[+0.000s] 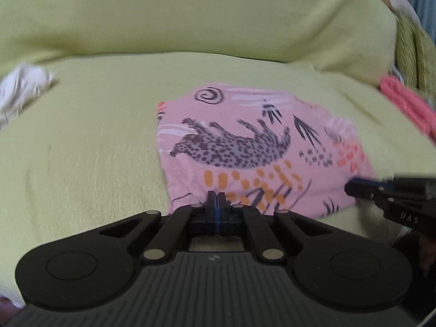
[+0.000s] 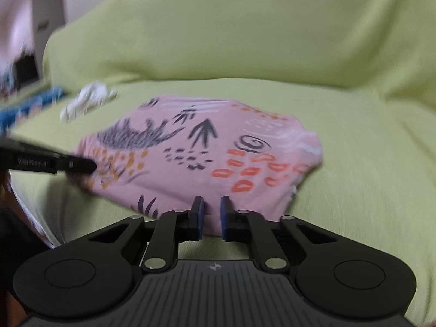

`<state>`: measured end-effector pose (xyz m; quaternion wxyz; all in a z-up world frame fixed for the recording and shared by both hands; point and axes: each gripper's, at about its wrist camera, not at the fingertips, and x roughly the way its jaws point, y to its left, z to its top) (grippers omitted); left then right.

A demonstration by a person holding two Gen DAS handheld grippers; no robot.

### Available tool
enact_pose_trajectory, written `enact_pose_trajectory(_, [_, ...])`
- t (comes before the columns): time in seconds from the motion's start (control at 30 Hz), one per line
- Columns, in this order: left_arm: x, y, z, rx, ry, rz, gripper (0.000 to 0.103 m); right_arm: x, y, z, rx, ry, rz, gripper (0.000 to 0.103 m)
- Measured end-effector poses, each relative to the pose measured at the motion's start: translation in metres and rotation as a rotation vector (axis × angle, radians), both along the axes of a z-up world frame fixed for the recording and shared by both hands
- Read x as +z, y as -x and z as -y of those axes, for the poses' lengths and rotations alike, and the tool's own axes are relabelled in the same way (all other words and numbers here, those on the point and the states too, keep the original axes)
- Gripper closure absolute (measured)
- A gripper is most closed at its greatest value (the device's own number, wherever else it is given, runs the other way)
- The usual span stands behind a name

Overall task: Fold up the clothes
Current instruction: 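Open both grippers and pull back from the folded shorts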

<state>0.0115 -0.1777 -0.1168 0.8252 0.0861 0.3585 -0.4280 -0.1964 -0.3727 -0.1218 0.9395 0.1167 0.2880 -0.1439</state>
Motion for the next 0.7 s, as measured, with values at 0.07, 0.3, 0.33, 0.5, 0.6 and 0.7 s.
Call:
enact_pose_trajectory(0.07, [0.002,-0.002,-0.004,0.021,0.013,-0.025,0.100,-0.001,0.003,0.008,-0.024,-0.056,0.020,0.103])
enact_pose_trajectory(0.3, [0.011,0.007,-0.010,0.066,-0.021,0.018,0.100,0.001,0.005,0.008,-0.032,-0.053,0.010,0.103])
enact_pose_trajectory(0.33, [0.012,0.006,-0.013,0.075,-0.023,0.016,0.100,0.001,0.005,0.009,-0.034,-0.057,0.012,0.103])
enact_pose_trajectory(0.5, [0.006,0.000,-0.022,0.114,-0.073,0.019,0.099,0.001,0.004,0.011,-0.035,-0.047,0.006,0.103])
enact_pose_trajectory(0.6, [0.003,-0.005,-0.029,0.173,-0.116,0.007,0.096,0.003,0.005,0.011,-0.040,-0.050,0.004,0.103])
enact_pose_trajectory(0.7, [0.013,-0.003,-0.040,0.191,-0.072,-0.015,0.096,0.010,0.008,0.008,-0.063,-0.053,0.010,0.103])
